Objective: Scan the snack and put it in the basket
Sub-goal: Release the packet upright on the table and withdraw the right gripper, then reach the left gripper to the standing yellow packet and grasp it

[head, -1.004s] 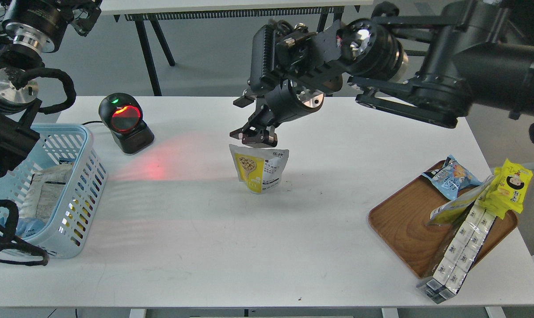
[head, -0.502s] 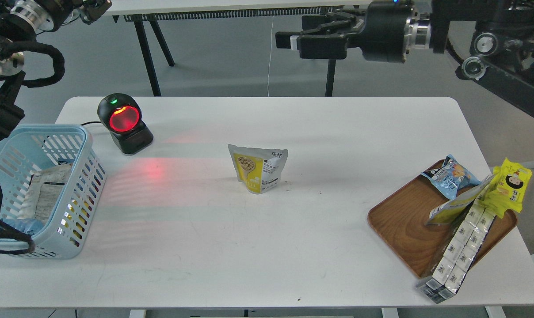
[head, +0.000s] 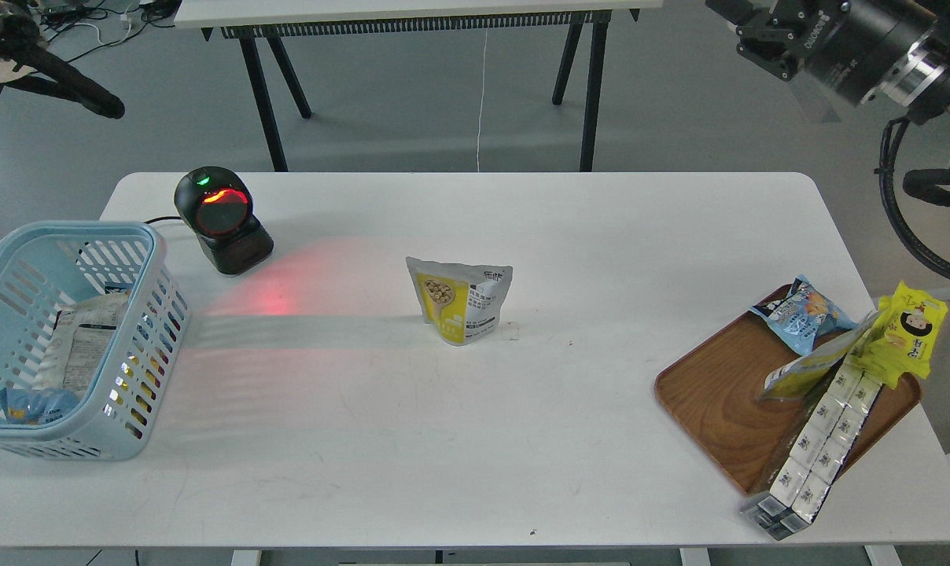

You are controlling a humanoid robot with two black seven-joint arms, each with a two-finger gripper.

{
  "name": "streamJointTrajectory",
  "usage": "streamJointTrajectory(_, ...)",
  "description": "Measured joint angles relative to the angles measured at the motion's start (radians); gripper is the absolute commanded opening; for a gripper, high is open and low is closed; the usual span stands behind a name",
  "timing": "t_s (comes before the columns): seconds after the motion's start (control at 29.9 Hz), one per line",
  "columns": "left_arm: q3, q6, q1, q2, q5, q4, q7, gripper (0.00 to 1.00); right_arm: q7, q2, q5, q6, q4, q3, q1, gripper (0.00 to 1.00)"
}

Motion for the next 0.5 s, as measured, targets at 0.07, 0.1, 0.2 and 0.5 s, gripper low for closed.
streamJointTrajectory(0.07, 0.000, 0.000, 0.004, 0.015, 0.098, -0.109, -0.002, 0.97, 0.000, 0.000, 0.134, 0.017, -0.018, 0.002, -0.013, 0.99)
streamJointTrajectory(0.1, 0.000, 0.000, 0.006, 0.021, 0.143, -0.153, -0.004, 0.97, 0.000, 0.000, 0.185, 0.022, -0.023, 0.002, -0.021, 0.99)
streamJointTrajectory(0.2, 0.001, 0.000, 0.024, 0.025, 0.315, -0.276, -0.036, 0.96, 0.000, -0.001, 0.358, 0.040, -0.032, 0.008, -0.056, 0.99)
streamJointTrajectory(0.5, 0.147, 0.000, 0.066, 0.033, 0.811, -0.452, -0.233, 0.91, 0.000, 0.055, 0.724, 0.133, -0.300, 0.077, -0.233, 0.99)
